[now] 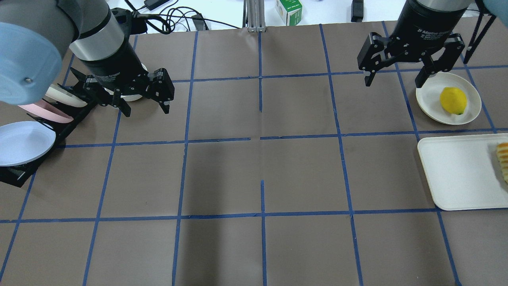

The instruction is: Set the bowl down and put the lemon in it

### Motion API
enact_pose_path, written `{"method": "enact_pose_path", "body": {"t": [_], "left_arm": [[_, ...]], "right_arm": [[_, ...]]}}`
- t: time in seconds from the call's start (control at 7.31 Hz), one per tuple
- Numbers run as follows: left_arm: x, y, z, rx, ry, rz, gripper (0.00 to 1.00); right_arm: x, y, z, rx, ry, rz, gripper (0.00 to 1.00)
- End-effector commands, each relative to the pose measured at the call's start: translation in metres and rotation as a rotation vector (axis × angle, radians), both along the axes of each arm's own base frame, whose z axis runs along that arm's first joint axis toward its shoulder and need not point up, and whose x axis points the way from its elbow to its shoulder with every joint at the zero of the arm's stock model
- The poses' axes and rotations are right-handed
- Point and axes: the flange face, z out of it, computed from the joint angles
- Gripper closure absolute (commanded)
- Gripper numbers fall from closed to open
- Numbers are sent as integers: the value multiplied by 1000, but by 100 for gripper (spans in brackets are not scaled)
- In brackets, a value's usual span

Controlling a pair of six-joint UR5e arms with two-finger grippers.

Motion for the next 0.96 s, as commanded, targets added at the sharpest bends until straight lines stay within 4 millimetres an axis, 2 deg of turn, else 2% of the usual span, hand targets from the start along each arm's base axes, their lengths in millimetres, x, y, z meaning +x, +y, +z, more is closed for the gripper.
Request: {"method": "enact_pose_path", "body": {"t": [0.0,0.82], "left_arm": [[6,-6,11,-39,-4,7,7],[6,-13,0,-18,0,8,2]], "right_arm": [[-1,1,-3,7,7,1,0],[-5,-4,-3,-12,13,-6,0]]}}
